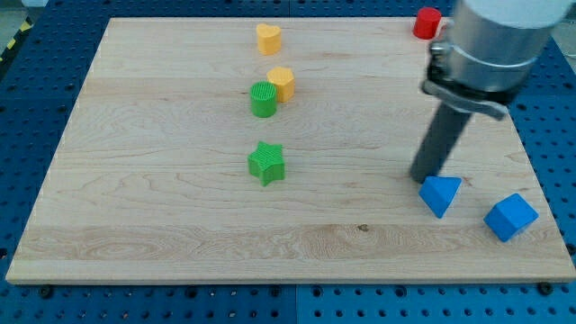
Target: Slide the blue triangle to the top of the blue cube
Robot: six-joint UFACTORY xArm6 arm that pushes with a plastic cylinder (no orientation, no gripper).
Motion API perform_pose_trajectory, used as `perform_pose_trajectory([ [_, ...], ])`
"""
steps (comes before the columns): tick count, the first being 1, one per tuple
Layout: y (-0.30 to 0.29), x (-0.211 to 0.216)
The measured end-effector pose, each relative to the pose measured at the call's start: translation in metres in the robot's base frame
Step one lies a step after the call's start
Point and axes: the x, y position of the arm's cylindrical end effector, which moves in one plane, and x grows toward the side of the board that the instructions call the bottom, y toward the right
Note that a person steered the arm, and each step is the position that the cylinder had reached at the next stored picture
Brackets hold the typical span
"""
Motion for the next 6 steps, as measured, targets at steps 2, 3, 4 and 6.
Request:
perform_pose_trajectory([
  [2,-0.03,0.025],
  [3,-0.008,0.035],
  [4,0.001,0.032],
  [6,0.005,0.028],
])
